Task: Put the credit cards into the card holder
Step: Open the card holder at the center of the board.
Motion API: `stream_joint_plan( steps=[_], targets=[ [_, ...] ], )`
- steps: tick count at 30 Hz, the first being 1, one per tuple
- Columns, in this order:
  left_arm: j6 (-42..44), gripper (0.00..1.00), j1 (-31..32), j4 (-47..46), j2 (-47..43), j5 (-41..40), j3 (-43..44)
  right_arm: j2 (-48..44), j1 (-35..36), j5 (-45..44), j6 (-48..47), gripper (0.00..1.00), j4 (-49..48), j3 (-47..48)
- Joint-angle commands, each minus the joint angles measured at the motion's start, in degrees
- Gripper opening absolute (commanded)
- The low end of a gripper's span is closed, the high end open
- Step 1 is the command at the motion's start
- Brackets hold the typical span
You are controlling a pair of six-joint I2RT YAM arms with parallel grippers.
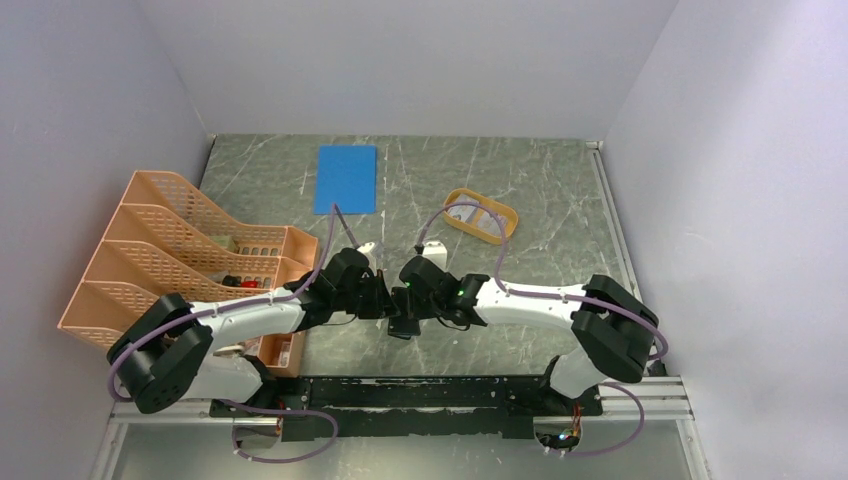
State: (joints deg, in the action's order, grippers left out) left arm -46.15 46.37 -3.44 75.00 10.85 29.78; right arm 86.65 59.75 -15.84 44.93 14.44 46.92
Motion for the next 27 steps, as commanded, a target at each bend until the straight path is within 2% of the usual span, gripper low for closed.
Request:
stream_joint_plan(
  steps=[1, 17, 20, 22, 27],
  targets=[
    [-0.36, 0.05, 0.56, -0.77, -1.88, -1.26, 1.59, 1.49, 0.28, -0.20, -0.43, 0.35, 1.61, -0.40],
    [-0.03, 0.05, 0.56, 0.78, -2.91, -2.73, 1.86, 1.85, 0.28, 0.17, -0.85, 0.15, 3.41, -0.88],
    [0.01, 0.05, 0.56, 0.98, -2.93, -3.00, 1.95, 1.99, 0.26, 0.28, -0.89, 0.09, 3.64, -0.80],
    [0.10, 0.05, 0.56, 1.06, -2.94, -3.08, 1.95, 1.88, 0.20, 0.32, -0.77, 0.01, 3.84, -0.73],
    [0.29, 0.05, 0.56, 2.21, -2.77, -4.45, 1.95, 0.71, 0.20, -0.71, 0.59, 0.00, 5.18, -1.46]
  ],
)
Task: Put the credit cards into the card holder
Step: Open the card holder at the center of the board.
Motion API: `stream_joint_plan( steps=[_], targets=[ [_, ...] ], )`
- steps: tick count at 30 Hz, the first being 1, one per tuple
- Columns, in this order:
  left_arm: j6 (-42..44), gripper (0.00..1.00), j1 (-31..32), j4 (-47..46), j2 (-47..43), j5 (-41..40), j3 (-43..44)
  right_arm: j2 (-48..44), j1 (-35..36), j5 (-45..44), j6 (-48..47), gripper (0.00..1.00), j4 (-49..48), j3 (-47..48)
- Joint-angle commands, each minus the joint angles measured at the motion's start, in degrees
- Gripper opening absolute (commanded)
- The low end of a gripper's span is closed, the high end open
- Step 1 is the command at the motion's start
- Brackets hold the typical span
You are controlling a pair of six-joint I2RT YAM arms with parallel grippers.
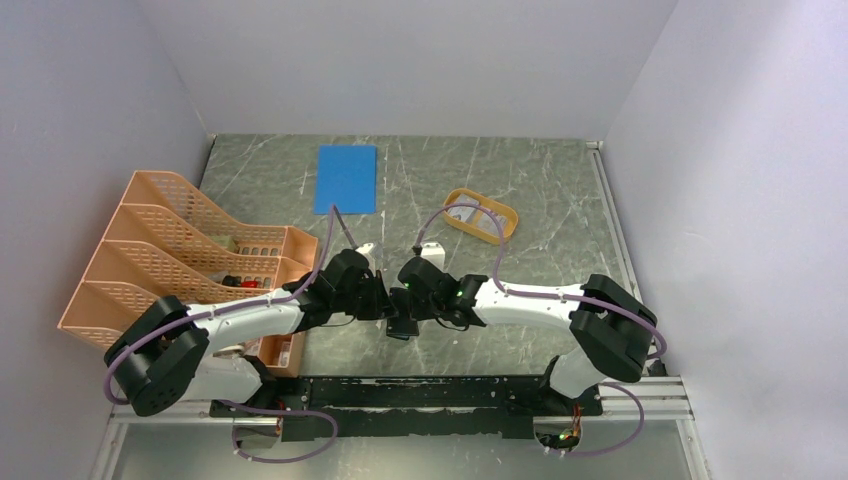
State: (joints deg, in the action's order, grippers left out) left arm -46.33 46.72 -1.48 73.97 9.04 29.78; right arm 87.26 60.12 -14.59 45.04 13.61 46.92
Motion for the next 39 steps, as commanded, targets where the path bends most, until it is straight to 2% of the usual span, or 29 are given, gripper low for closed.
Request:
stream_joint_plan(
  steps=[1, 8, 19, 21, 25, 28, 33, 39],
  targets=[
    [0.45, 0.05, 0.21, 0.57, -1.80, -3.14, 1.95, -0.22, -0.29, -2.49, 1.00, 0.00, 6.73, -1.72],
    [-0.05, 0.05, 0.20, 4.15, -0.23, -7.38, 2.15, -3.41, -2.76, -3.02, 4.03, 0.00, 7.90, -6.32],
    [1.06, 0.05, 0.21, 1.91, 4.76, -6.30, 3.83, -10.05, -6.26, -1.27, 2.71, 0.00, 5.69, -8.74],
    [1.62, 0.13, 0.21, 1.91, 6.61, -6.27, 5.53, -11.79, -7.30, -0.68, 2.39, 0.00, 5.03, -9.46],
    [2.58, 0.48, 0.21, 3.82, 7.84, -7.55, 9.33, -16.51, -8.08, -0.46, 0.86, 0.00, 4.09, -10.15],
    [3.30, 0.64, 0.19, 6.11, 6.30, -8.94, 10.42, -18.99, -8.43, 1.12, -1.41, 0.00, 2.78, -10.43],
    [4.89, 0.71, 0.21, 9.21, 3.22, -10.16, 11.46, -21.93, -8.53, 5.17, -5.06, 0.00, -1.48, -10.84],
    [3.98, 0.76, 0.21, 5.77, 1.78, -6.04, 10.87, -24.19, -8.53, 10.42, -7.70, 0.00, -6.58, -10.91]
  ],
)
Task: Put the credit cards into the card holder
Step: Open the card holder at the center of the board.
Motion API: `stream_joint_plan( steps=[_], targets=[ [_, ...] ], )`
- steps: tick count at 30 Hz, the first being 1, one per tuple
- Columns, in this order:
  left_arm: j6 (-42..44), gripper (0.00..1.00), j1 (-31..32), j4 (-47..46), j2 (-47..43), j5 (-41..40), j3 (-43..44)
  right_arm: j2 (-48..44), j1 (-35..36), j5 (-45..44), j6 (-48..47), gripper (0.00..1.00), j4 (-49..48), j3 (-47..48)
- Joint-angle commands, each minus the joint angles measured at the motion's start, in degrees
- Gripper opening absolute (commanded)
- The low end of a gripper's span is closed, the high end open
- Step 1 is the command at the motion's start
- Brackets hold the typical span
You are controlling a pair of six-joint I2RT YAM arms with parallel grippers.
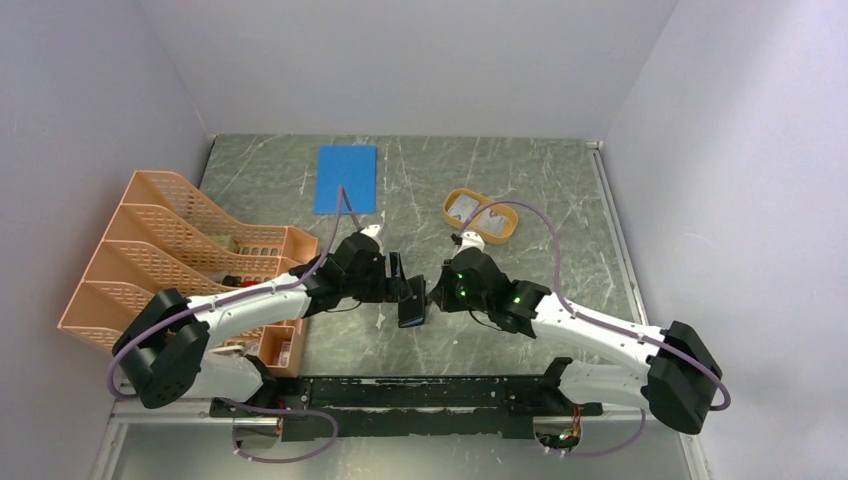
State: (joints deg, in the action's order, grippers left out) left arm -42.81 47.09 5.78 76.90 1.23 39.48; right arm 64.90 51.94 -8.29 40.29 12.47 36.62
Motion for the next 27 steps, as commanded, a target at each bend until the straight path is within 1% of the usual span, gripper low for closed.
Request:
stream_joint_plan(
  steps=[1, 7, 16, 23, 27],
  targets=[
    [0.29, 0.76, -0.16, -1.89, -0.92, 2.14, 1.25, -2.08, -0.35, 4.57, -3.01, 0.00, -6.00, -0.64],
    [0.24, 0.77, -0.16, -3.83, 1.98, 4.37, 1.71, -2.56, -0.35, 5.61, -3.21, 0.00, -6.15, -1.04],
    [1.01, 0.73, -0.16, -3.38, 4.81, 3.72, 3.25, -3.24, -0.35, 7.45, -3.89, 0.00, -7.16, -1.34],
    [0.96, 0.77, -0.16, -2.93, 2.81, 2.75, 4.14, -4.19, -0.35, 7.94, -4.49, 0.00, -7.69, -1.10],
    [1.59, 0.76, -0.16, -1.65, 3.53, 2.46, 5.28, -3.82, -0.35, 7.94, -4.56, 0.00, -7.45, -1.00]
  ],
)
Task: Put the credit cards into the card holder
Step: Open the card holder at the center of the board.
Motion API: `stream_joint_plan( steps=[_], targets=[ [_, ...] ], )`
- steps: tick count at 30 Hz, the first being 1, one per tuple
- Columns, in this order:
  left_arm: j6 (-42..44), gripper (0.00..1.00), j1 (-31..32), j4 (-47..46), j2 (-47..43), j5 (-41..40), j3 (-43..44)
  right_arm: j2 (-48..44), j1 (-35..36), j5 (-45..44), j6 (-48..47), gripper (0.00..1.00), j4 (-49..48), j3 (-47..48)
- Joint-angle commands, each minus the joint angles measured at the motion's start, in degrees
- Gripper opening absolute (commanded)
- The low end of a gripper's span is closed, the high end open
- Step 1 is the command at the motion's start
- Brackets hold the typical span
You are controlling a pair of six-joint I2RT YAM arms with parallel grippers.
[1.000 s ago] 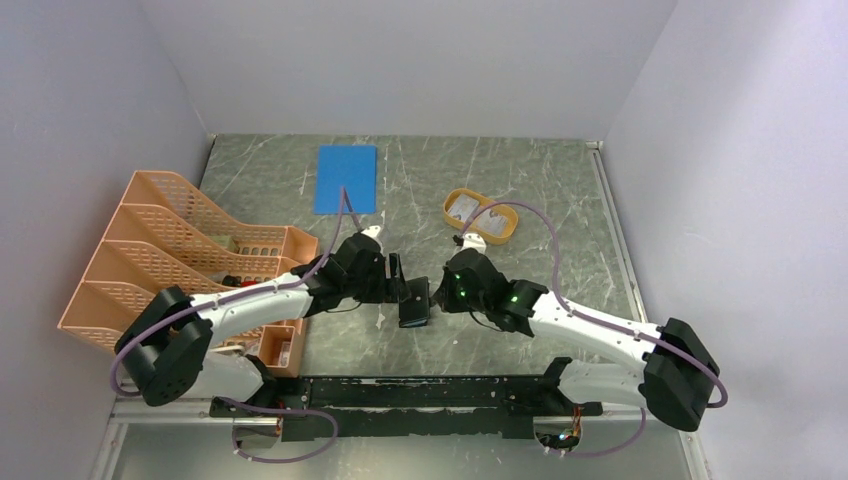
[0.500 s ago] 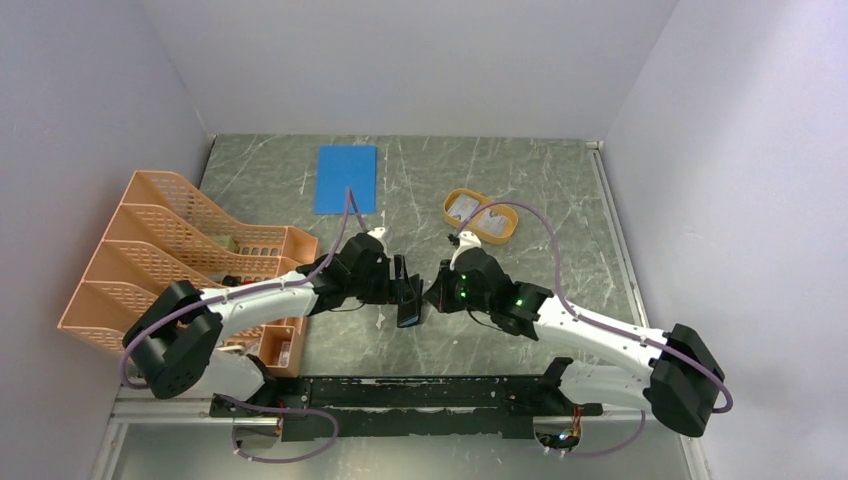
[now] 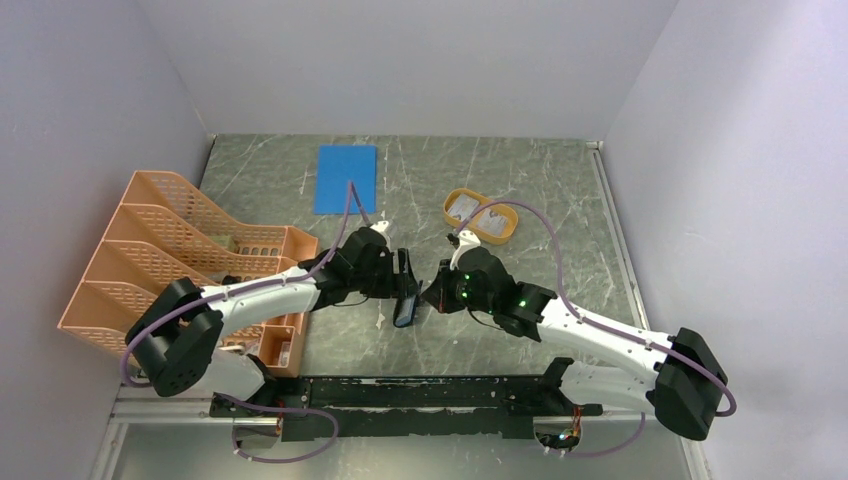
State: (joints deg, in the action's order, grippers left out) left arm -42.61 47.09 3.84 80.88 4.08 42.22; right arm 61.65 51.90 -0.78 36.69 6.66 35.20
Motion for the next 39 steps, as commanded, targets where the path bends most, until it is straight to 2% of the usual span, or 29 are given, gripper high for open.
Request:
stream_joint_plan(
  steps=[1, 11, 22, 28, 33, 39],
  targets=[
    [1.60, 0.75, -0.16, 0.56, 0.13, -0.38, 2.67, -0.61, -0.32, 0.42, -0.92, 0.00, -1.70, 0.43],
    [2.36, 0.51, -0.16, 1.72, 1.45, -2.47, 1.49, -0.99, -0.31, -0.52, -0.90, 0.00, -0.61, -0.29],
    [3.69, 0.67, -0.16, 3.82, 3.13, -3.97, 1.14, -1.63, -0.31, -0.78, -1.41, 0.00, -0.26, 0.70],
    [3.94, 0.75, -0.16, 9.31, -3.06, -10.34, 3.24, -1.19, -0.40, -1.37, -1.78, 0.00, 0.22, 0.94],
    [5.77, 0.76, -0.17, 11.93, -5.78, -12.22, 5.77, -1.09, -0.57, -1.46, -1.84, 0.00, -0.07, 0.43],
    [6.31, 0.73, -0.16, 8.83, -4.20, -7.84, 4.91, -1.08, -1.01, -1.70, -1.87, 0.00, 0.09, 0.06]
  ],
)
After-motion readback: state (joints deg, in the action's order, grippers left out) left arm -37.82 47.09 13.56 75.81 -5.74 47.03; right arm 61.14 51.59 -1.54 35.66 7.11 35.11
